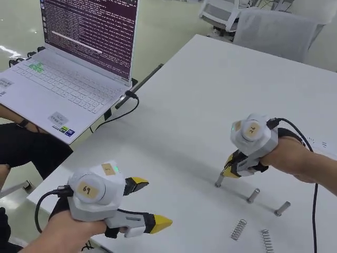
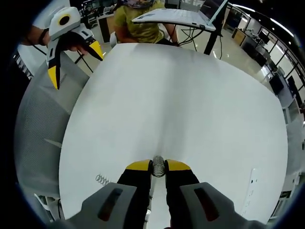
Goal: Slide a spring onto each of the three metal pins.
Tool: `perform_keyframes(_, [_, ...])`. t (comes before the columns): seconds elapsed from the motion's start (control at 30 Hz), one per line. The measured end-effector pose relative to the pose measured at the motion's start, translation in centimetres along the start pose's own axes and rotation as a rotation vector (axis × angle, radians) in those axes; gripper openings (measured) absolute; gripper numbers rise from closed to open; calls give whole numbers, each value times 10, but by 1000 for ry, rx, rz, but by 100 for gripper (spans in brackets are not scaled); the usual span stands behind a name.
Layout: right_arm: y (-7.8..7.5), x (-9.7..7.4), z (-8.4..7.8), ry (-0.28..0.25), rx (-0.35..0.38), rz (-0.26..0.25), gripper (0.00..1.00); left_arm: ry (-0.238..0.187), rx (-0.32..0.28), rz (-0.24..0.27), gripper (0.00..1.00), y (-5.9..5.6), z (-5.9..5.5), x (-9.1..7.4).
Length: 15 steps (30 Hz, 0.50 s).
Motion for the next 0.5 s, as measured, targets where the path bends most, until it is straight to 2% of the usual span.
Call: perform_keyframes(0.5, [-1, 15, 1, 39, -23, 23, 9, -3, 2, 3, 58, 0, 2, 0])
Point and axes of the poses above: the centre of the closed fingertips' face, and the gripper's own axes: x roughly forward along the fingers, y roughly to its left, z roughly out of its top, the point moved 10 cm from there along -x, roughly backward along the fingers, and after that the axes turned 1 degree about x, right-handed, at the moved point
